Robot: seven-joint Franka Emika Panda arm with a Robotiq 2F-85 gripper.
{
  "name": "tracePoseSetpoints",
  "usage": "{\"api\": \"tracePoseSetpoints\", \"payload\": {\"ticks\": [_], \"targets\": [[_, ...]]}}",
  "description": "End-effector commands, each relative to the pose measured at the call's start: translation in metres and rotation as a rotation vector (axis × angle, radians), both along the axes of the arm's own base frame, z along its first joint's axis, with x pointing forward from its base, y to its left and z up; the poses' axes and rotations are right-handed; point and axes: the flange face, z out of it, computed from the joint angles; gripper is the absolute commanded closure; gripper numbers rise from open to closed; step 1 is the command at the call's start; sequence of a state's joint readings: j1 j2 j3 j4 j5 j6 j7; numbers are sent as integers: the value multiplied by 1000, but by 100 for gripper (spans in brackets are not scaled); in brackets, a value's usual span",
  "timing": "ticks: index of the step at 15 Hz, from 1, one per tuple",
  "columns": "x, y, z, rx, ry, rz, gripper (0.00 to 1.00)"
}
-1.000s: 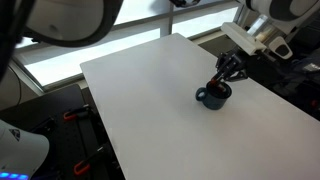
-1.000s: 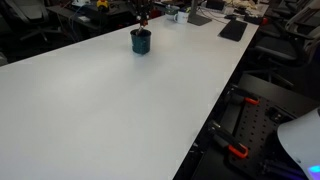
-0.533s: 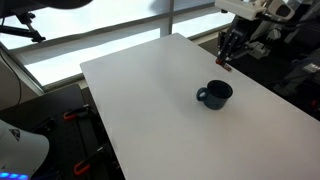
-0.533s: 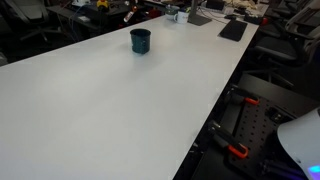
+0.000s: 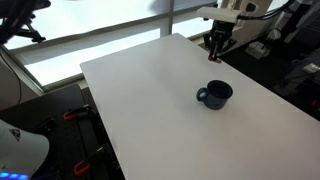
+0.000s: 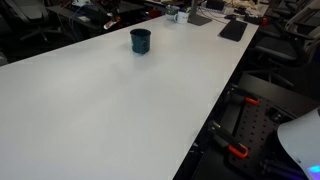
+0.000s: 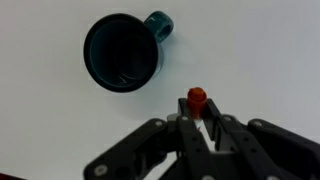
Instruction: Remove the marker from the cup
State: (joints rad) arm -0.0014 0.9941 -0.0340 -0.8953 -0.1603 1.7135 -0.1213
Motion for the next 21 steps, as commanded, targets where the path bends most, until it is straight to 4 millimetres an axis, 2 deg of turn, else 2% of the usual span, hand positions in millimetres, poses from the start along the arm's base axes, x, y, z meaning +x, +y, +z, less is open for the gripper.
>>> {"api": "tracePoseSetpoints", "payload": {"ticks": [1, 4, 7, 11, 15, 16, 17, 21], "targets": [[0, 18, -11, -58, -50, 71, 95], [4, 26, -33, -119, -127, 72, 95], [-1, 31, -60, -176, -146, 66, 95], [-15, 38, -91, -189, -71, 83, 95], [-27, 41, -108, -159, 22, 105, 95], [-30, 42, -111, -154, 50, 110, 70], [-32, 41, -112, -155, 73, 106, 55], [-39, 37, -116, -163, 150, 97, 26]]}}
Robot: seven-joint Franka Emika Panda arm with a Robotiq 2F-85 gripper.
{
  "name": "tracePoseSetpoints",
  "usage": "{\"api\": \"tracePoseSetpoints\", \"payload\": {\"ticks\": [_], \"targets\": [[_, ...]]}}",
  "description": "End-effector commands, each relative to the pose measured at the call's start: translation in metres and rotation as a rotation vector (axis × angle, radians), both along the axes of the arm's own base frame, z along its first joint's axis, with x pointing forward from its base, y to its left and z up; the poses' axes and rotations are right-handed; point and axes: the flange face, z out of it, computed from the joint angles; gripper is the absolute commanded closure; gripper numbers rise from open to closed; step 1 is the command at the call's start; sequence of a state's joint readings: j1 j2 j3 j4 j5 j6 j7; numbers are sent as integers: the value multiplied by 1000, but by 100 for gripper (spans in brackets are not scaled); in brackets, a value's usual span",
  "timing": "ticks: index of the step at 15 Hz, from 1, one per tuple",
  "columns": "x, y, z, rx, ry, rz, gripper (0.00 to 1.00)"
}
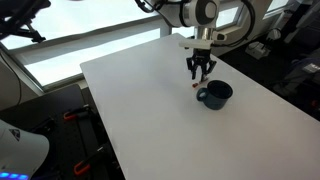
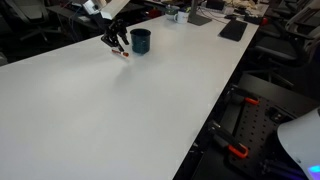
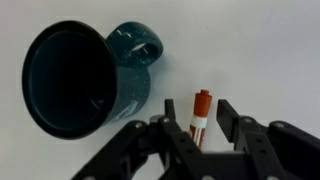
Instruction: Remove the marker from the cup
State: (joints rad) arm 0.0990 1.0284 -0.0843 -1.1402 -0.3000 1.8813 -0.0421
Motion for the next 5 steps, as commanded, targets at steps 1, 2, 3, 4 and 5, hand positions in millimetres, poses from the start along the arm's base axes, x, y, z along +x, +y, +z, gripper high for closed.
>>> {"api": "tracePoseSetpoints", "payload": {"ticks": [1, 2, 3, 4, 5], "targets": [[-7, -1, 3, 3, 70, 0, 19], [-8, -2, 3, 6, 87, 3, 11], [-10, -3, 2, -3, 106, 4, 4], [-12, -4, 3, -12, 138, -14, 0], [-15, -4, 2, -29, 164, -38, 0]]}}
